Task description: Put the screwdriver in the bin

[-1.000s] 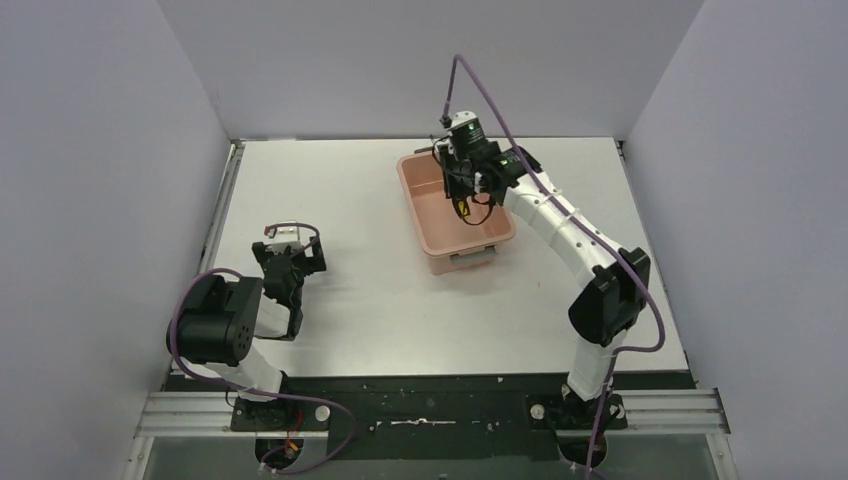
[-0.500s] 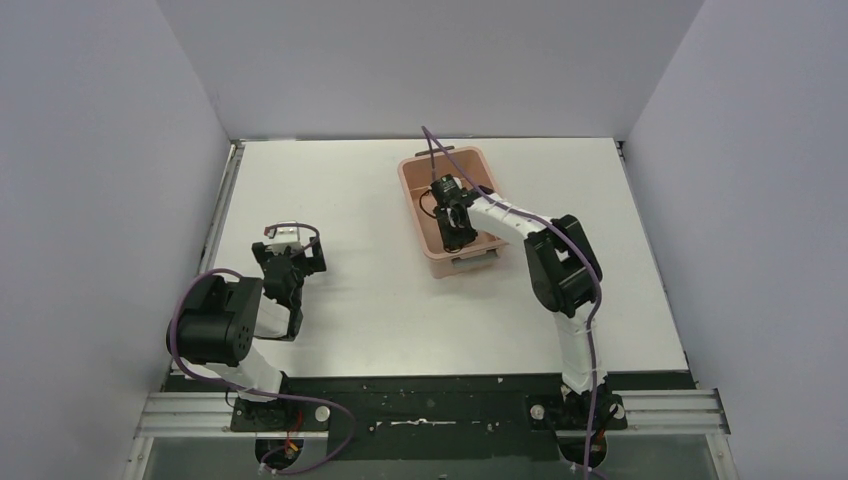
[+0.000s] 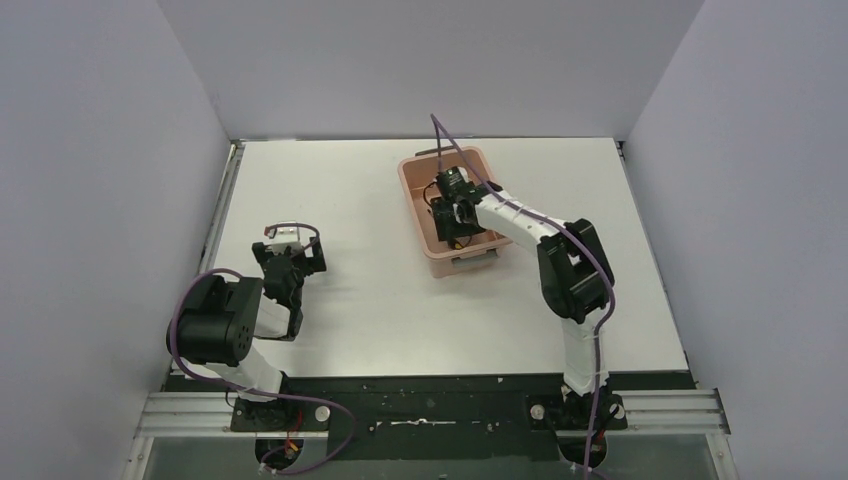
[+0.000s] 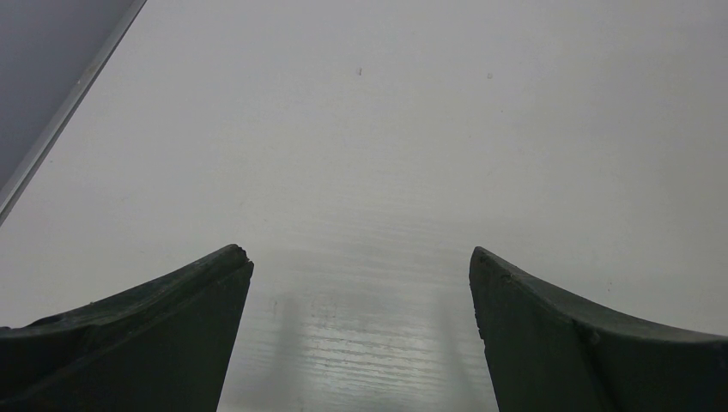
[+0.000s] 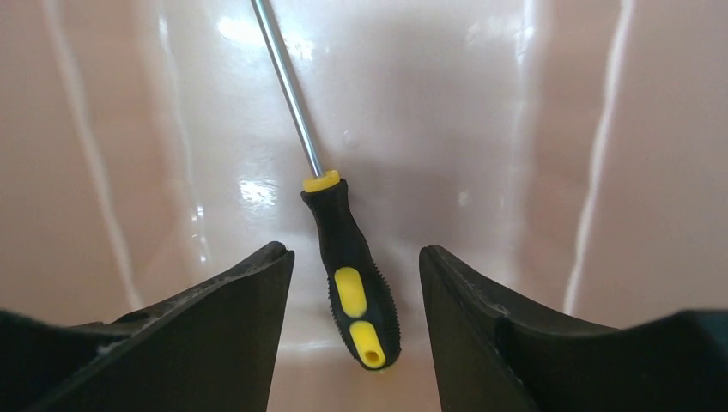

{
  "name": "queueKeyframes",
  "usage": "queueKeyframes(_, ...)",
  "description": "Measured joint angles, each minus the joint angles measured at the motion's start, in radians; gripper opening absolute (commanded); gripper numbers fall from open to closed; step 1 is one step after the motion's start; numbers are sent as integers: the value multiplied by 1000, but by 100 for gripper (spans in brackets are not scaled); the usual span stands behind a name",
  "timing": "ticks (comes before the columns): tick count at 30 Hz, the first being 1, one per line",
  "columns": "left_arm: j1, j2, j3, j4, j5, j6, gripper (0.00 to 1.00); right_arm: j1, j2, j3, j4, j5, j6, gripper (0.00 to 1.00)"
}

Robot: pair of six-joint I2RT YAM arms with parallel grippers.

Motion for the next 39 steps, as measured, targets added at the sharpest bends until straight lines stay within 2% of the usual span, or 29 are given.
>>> queueKeyframes(5,0,0,0,0,0,0,97,2,-93,46,-13,0,-7,76)
queueKeyframes(8,0,0,0,0,0,0,97,2,-166,74,-13,3,-21,98)
queueKeyframes(14,0,0,0,0,0,0,97,0,-362,76,6,44,-71,100)
queueKeyframes(16,0,0,0,0,0,0,97,-5,-453,28,61,61,-104,100)
queueKeyframes(19,0,0,0,0,0,0,97,-35,-605,-102,154,89,-147,100)
queueKeyframes(22,0,0,0,0,0,0,97,-137,-771,-291,253,121,-159,100)
queueKeyframes(26,0,0,0,0,0,0,97,-301,-961,-585,407,174,-164,100)
queueKeyframes(29,0,0,0,0,0,0,97,-358,-1094,-837,512,193,-182,100)
queueKeyframes(34,0,0,0,0,0,0,97,-385,-1177,-1122,668,196,-194,100)
queueKeyframes(39,0,0,0,0,0,0,97,-386,-1196,-1322,830,202,-187,100)
